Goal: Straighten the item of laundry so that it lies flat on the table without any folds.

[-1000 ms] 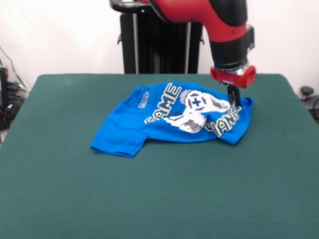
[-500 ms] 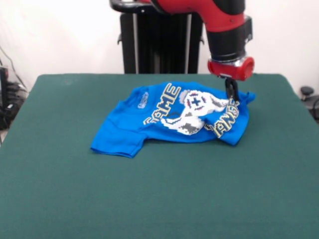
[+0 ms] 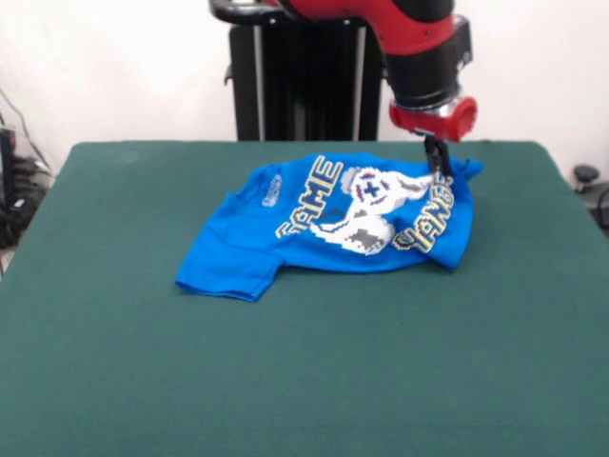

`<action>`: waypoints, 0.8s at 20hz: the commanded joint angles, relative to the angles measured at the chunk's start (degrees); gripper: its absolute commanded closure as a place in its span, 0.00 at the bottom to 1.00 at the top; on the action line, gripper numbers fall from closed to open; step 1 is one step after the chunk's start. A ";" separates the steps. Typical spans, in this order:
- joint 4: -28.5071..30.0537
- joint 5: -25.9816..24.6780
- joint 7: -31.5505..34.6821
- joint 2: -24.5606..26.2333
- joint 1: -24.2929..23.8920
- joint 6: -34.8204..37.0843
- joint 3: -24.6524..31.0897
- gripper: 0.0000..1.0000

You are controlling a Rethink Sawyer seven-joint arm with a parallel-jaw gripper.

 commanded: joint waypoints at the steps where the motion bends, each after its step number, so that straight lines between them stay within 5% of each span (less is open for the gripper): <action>1: 2.26 -0.46 7.31 1.79 0.12 7.54 5.11 1.00; 16: 3.98 -1.80 5.77 1.24 -0.09 11.81 3.73 1.00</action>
